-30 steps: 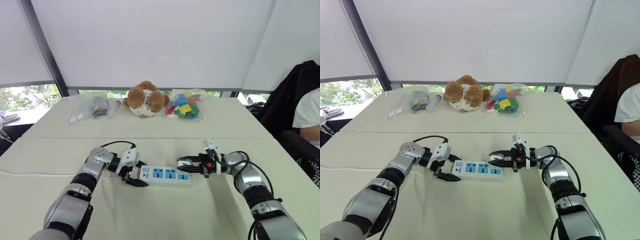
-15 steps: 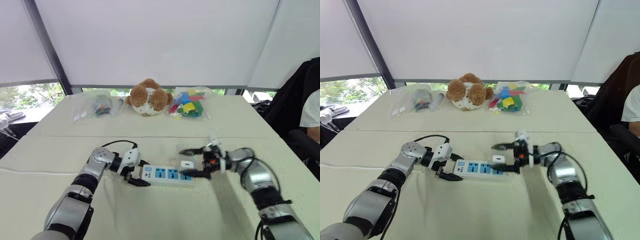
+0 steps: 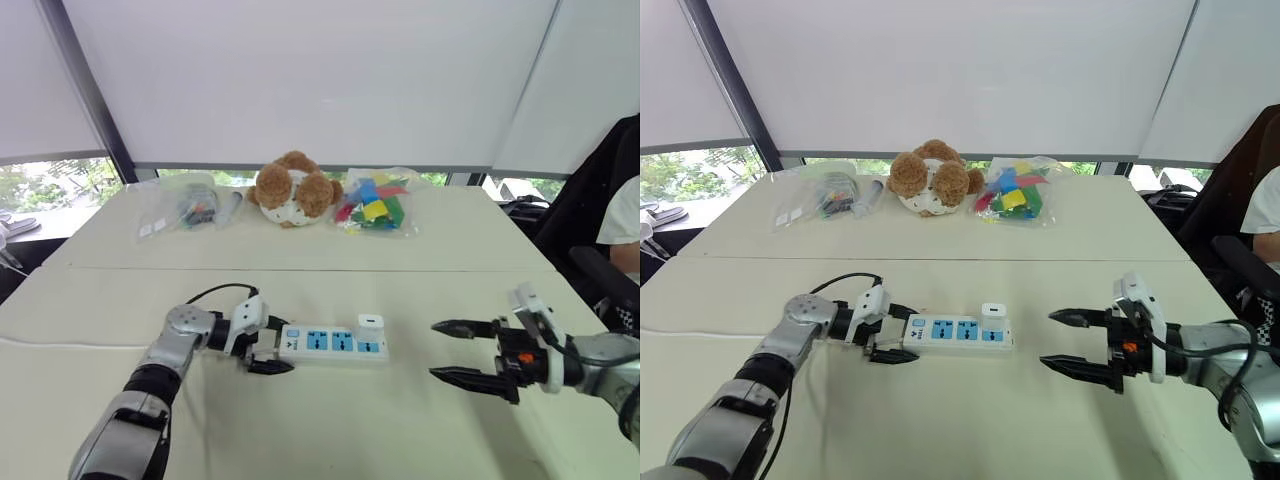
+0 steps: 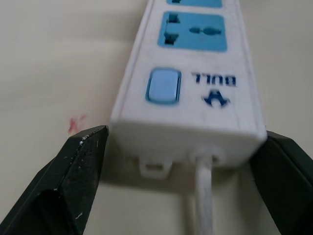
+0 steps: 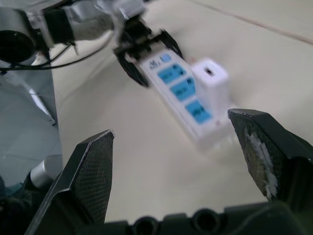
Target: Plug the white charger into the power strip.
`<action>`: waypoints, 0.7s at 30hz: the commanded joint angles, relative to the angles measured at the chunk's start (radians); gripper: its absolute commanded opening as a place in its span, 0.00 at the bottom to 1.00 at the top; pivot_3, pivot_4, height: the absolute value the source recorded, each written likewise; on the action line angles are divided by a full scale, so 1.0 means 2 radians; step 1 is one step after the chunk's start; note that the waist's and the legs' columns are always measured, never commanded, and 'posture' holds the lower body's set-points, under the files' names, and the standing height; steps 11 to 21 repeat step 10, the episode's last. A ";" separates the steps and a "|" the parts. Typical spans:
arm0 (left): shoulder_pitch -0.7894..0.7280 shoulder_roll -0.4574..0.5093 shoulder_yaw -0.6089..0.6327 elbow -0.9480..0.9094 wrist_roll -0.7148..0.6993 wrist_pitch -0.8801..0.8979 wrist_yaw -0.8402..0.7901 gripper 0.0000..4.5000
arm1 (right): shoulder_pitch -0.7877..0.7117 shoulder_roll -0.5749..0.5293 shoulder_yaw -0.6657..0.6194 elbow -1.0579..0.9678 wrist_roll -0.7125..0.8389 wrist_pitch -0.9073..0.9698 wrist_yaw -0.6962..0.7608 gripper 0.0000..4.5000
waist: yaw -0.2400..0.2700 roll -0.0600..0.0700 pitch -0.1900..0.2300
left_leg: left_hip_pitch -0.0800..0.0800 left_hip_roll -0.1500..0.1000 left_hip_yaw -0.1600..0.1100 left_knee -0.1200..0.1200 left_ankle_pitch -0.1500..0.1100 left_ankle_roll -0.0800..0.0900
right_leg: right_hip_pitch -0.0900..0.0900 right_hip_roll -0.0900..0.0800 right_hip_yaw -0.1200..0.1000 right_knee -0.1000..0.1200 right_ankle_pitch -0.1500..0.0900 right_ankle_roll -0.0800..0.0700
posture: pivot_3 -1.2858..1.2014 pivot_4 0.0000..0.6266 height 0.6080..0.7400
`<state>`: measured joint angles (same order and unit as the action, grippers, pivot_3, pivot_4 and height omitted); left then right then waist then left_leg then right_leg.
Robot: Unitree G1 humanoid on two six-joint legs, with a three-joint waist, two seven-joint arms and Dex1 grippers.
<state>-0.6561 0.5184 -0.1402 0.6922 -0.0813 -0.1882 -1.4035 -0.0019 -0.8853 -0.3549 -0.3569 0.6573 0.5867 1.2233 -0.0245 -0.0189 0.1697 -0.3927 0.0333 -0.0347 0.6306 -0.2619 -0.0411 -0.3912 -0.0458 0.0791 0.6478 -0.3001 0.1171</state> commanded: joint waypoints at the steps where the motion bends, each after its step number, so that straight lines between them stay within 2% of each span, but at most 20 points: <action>1: 0.027 0.050 0.037 -0.090 -0.027 0.071 0.017 0.99 | 0.026 -0.019 -0.047 -0.008 0.017 0.008 0.004 0.91 | 0.001 0.000 0.001 | 0.000 0.000 0.000 0.000 0.000 0.000 | 0.000 0.000 0.000 0.000 0.000 0.000 | 0.52 0.24 0.99; 4: 0.084 0.099 0.116 -0.202 -0.089 0.209 0.070 0.99 | 0.057 -0.033 -0.087 0.009 0.032 0.037 0.001 0.91 | 0.003 0.000 0.003 | 0.000 0.000 0.000 -0.001 0.000 0.000 | 0.000 0.000 0.000 0.000 0.000 0.000 | 0.52 0.24 0.99; 7: 0.134 0.090 0.181 -0.277 -0.142 0.302 0.147 0.99 | 0.058 -0.029 -0.087 0.033 0.033 0.051 -0.015 0.91 | 0.004 0.000 0.004 | 0.000 0.000 0.000 0.000 0.000 0.000 | 0.000 -0.001 0.000 -0.001 0.000 0.000 | 0.52 0.24 0.99; 10: 0.189 0.053 0.211 -0.324 -0.156 0.326 0.216 0.99 | 0.043 -0.007 -0.065 0.069 0.014 0.037 -0.043 0.91 | 0.006 0.000 0.005 | 0.000 0.000 0.000 0.000 0.000 0.000 | 0.001 -0.002 0.000 -0.001 0.000 0.000 | 0.52 0.24 0.99; 21: 0.189 0.053 0.211 -0.324 -0.156 0.326 0.216 0.99 | 0.043 -0.007 -0.065 0.069 0.014 0.037 -0.043 0.91 | 0.006 0.000 0.005 | 0.000 0.000 0.000 0.000 0.000 0.000 | 0.001 -0.002 0.000 -0.001 0.000 0.000 | 0.52 0.24 0.99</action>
